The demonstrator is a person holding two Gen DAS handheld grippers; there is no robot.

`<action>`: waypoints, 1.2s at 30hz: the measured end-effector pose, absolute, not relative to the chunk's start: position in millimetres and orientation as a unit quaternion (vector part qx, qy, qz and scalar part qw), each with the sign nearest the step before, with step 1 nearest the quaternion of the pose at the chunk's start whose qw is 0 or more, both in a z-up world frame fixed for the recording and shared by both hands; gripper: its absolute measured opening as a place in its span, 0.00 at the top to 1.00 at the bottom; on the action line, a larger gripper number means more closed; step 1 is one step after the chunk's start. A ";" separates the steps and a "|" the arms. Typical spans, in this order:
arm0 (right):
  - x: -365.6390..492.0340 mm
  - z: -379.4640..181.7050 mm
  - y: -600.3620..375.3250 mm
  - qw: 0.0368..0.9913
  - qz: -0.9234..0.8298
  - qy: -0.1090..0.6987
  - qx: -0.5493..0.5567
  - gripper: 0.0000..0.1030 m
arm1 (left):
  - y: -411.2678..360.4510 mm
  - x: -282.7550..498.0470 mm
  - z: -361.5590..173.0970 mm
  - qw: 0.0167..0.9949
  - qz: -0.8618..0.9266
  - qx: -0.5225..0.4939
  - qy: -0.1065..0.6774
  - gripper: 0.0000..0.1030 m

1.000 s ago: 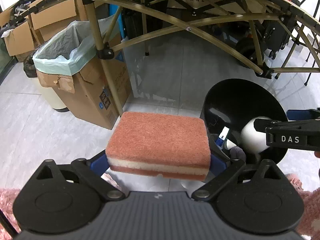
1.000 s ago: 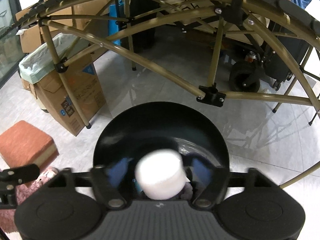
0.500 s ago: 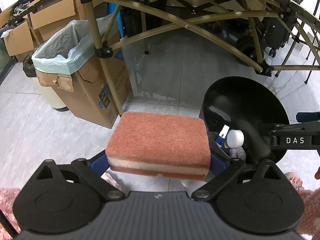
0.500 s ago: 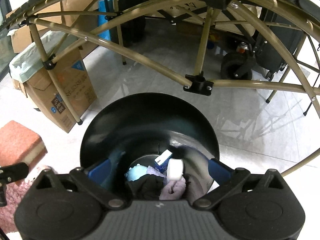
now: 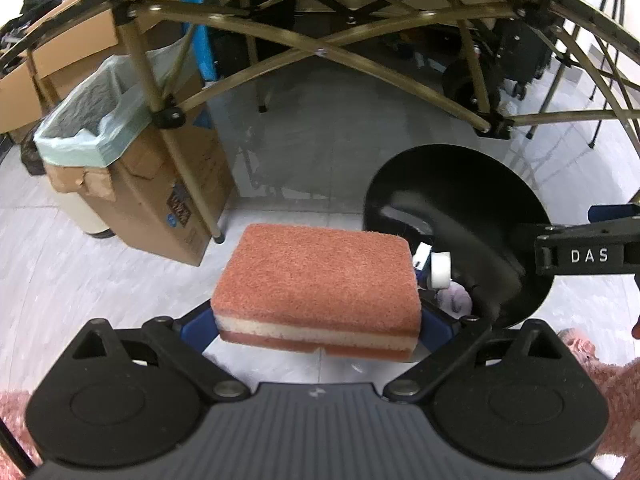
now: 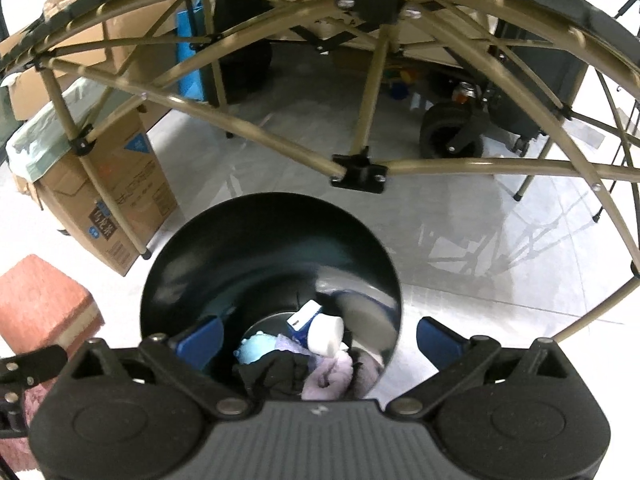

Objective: Collect trash
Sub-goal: 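Lower the left tool over the bin and release the pink sponge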

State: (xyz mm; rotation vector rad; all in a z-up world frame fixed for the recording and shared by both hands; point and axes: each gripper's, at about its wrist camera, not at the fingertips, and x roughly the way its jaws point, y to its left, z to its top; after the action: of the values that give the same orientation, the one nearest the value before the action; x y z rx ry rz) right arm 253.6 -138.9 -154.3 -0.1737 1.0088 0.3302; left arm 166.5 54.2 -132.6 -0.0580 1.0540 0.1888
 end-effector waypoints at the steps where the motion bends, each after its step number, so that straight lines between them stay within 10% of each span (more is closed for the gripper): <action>1: 254.3 -153.5 -142.1 0.860 0.154 0.480 -0.081 0.00 | 51.2 168.4 -132.7 0.860 0.086 -0.024 0.502 0.04; 36: 272.0 -132.0 -248.9 0.882 0.032 0.468 0.043 0.00 | -57.0 261.8 -169.8 0.849 -0.031 0.050 0.526 0.04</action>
State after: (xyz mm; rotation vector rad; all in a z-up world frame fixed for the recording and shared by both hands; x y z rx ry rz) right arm 272.0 -248.9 -132.0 0.0901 0.9751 0.0665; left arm 261.8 -57.0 -169.8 0.1059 1.1078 -0.0646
